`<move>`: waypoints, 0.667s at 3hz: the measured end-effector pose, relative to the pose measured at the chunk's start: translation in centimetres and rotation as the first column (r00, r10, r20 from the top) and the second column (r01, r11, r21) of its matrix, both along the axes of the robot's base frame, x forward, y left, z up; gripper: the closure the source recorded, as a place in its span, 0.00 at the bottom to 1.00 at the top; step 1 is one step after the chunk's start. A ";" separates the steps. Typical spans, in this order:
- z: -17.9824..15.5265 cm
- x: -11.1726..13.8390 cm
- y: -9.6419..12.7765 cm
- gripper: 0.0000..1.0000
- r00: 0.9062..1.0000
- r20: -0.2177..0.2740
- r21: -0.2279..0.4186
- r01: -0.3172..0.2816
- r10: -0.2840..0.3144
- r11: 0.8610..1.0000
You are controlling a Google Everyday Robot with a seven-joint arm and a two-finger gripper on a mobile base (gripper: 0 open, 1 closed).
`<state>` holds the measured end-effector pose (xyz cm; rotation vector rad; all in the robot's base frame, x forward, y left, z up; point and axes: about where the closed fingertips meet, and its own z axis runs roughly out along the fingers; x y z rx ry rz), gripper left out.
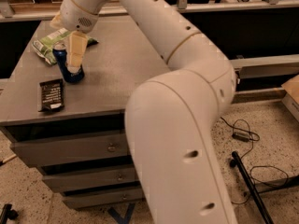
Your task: Move pepsi can near rxbar chocolate
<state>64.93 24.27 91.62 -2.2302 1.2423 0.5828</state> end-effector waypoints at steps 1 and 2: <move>2.9 -0.9 -3.1 0.00 0.997 0.049 0.123 0.054 -0.061 0.991; 7.4 -5.0 -6.9 0.00 0.980 0.114 0.284 0.126 -0.164 0.951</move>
Offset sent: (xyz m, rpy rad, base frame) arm -0.0593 -0.1820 0.0326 0.3745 -0.1766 -0.4320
